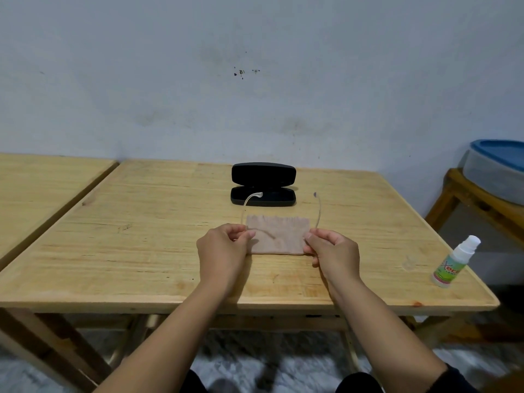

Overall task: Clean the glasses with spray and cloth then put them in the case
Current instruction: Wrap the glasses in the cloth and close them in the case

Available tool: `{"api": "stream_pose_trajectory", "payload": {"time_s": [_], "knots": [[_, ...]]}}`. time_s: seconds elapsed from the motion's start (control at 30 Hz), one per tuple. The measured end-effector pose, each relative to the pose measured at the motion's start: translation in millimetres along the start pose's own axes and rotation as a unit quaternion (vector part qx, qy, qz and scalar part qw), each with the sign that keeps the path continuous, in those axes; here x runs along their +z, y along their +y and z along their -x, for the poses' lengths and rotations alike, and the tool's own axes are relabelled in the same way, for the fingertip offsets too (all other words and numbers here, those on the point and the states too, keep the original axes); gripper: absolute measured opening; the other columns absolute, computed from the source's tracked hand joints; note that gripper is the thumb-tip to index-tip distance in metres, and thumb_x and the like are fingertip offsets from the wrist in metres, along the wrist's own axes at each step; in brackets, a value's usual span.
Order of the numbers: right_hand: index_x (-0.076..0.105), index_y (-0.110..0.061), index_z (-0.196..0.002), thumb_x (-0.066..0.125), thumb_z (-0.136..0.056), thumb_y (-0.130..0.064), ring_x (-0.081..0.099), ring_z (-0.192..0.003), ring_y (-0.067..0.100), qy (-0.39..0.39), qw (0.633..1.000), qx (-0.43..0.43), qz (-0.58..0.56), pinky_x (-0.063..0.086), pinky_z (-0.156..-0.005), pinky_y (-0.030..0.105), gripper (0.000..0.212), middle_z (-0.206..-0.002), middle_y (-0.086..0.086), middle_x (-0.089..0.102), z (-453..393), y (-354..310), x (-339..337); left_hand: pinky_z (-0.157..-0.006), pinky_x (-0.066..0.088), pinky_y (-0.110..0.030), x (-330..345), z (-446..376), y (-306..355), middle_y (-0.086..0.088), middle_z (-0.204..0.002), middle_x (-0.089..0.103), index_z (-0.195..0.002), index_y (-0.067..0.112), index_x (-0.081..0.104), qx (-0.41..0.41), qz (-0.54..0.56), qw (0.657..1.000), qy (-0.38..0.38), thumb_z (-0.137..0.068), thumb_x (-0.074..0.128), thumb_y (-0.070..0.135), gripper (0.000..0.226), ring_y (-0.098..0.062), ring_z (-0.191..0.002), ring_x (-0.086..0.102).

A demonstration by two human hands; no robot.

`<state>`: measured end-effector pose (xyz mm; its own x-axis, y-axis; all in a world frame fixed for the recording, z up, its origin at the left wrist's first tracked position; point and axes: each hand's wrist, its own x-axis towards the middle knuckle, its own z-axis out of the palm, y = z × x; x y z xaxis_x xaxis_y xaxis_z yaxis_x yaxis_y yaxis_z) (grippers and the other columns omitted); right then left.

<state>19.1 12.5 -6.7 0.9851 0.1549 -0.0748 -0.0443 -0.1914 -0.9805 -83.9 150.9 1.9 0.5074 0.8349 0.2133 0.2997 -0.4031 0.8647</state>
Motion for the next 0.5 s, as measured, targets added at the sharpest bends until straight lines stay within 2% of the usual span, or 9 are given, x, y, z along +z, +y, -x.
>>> {"api": "stream_pose_trajectory", "payload": {"time_s": [0.1, 0.17, 0.27, 0.37, 0.43, 0.5], "knots": [[0.068, -0.025, -0.096, 0.069, -0.084, -0.021, 0.066, -0.075, 0.011, -0.003, 1.0, -0.003, 0.006, 0.055, -0.067, 0.028, 0.012, -0.081, -0.004, 0.073, -0.7, -0.6, -1.1, -0.062, 0.035, 0.005, -2.9, -0.4, -4.0, 0.01, -0.077, 0.065, -0.093, 0.02, 0.072, 0.0, 0.004, 1.0, -0.011, -0.082, 0.068, 0.032, 0.017, 0.011, -0.068, 0.05], [0.068, -0.026, -0.092, 0.068, -0.084, -0.022, 0.065, -0.073, 0.01, -0.002, 1.0, -0.008, 0.015, 0.053, -0.065, 0.028, 0.009, -0.079, -0.004, 0.072, -3.0, -1.6, -5.0, -0.07, 0.043, -0.004, -7.1, -2.1, -6.3, 0.013, -0.074, 0.064, -0.091, 0.021, 0.072, 0.006, 0.007, 1.0, -0.011, -0.083, 0.066, 0.03, 0.014, 0.007, -0.07, 0.054], [0.07, -0.024, -0.086, 0.067, -0.084, -0.02, 0.063, -0.069, 0.012, 0.009, 1.0, -0.011, 0.021, 0.054, -0.067, 0.033, 0.005, -0.075, -0.002, 0.071, -10.9, -4.1, -14.9, -0.07, 0.035, -0.005, -17.2, -11.1, -10.9, 0.012, -0.077, 0.066, -0.095, 0.021, 0.071, 0.029, -0.024, 0.999, 0.001, -0.086, 0.063, 0.029, 0.015, 0.004, -0.072, 0.055], [0.069, -0.023, -0.085, 0.066, -0.085, -0.017, 0.061, -0.068, 0.012, 0.022, 0.999, -0.012, 0.024, 0.054, -0.067, 0.033, 0.007, -0.077, 0.0, 0.071, -25.9, -6.9, -22.4, -0.081, 0.039, -0.016, -26.2, -32.3, -15.8, 0.005, -0.085, 0.071, -0.098, 0.02, 0.071, 0.041, -0.038, 0.998, 0.009, -0.087, 0.061, 0.026, 0.016, -0.002, -0.077, 0.058], [0.071, -0.02, -0.087, 0.067, -0.085, -0.016, 0.061, -0.067, 0.012, 0.013, 0.999, -0.015, 0.039, 0.051, -0.063, 0.028, 0.007, -0.079, 0.002, 0.071, -38.4, -9.9, -23.7, -0.079, 0.041, -0.017, -27.5, -49.1, -17.3, 0.005, -0.082, 0.07, -0.097, 0.021, 0.072, 0.036, -0.034, 0.999, -0.01, -0.087, 0.062, 0.026, 0.015, 0.0, -0.075, 0.059], [0.074, -0.018, -0.089, 0.069, -0.083, -0.016, 0.06, -0.067, 0.011, -0.021, 0.997, -0.021, 0.069, 0.047, -0.063, 0.024, 0.008, -0.08, 0.001, 0.072, -51.8, -12.7, -21.9, -0.068, 0.04, -0.012, -24.4, -64.2, -17.0, 0.007, -0.076, 0.069, -0.094, 0.022, 0.073, 0.034, -0.025, 0.998, -0.056, -0.086, 0.063, 0.026, 0.013, 0.005, -0.072, 0.058]]}}
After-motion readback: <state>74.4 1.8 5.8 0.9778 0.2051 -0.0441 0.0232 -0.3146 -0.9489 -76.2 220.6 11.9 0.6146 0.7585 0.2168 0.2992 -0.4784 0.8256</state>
